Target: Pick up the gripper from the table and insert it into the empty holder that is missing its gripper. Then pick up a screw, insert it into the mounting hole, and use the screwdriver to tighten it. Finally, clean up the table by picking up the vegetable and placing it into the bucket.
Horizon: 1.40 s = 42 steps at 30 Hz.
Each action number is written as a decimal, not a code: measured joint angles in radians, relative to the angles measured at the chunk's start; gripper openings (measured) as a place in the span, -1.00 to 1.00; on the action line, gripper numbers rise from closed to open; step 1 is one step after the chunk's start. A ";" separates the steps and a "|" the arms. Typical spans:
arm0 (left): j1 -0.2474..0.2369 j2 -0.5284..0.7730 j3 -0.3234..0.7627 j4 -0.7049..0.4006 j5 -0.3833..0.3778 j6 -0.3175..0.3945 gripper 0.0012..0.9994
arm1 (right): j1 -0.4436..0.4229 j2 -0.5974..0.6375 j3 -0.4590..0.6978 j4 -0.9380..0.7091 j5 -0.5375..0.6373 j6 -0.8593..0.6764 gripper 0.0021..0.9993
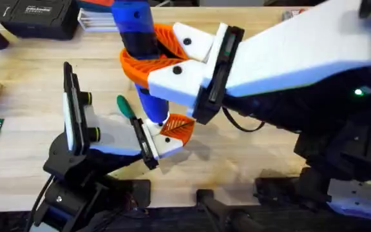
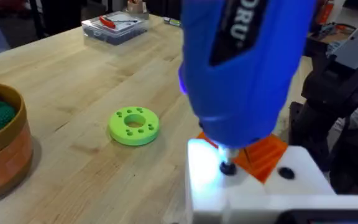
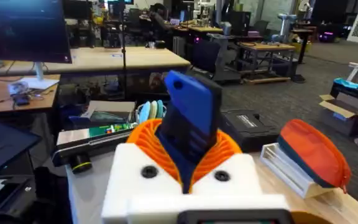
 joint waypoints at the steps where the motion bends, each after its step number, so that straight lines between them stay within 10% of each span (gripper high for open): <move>1: 0.000 0.000 0.000 0.000 0.000 0.000 -0.99 | 0.000 0.000 0.000 0.000 -0.001 0.000 -0.96; 34: 0.000 0.000 0.000 0.000 -0.001 0.000 -0.99 | -0.032 -0.068 -0.001 0.120 -0.007 -0.006 -0.96; 42: 0.000 0.000 0.000 0.000 -0.003 0.000 -0.99 | -0.222 -0.070 0.000 -0.224 0.167 -0.352 -0.96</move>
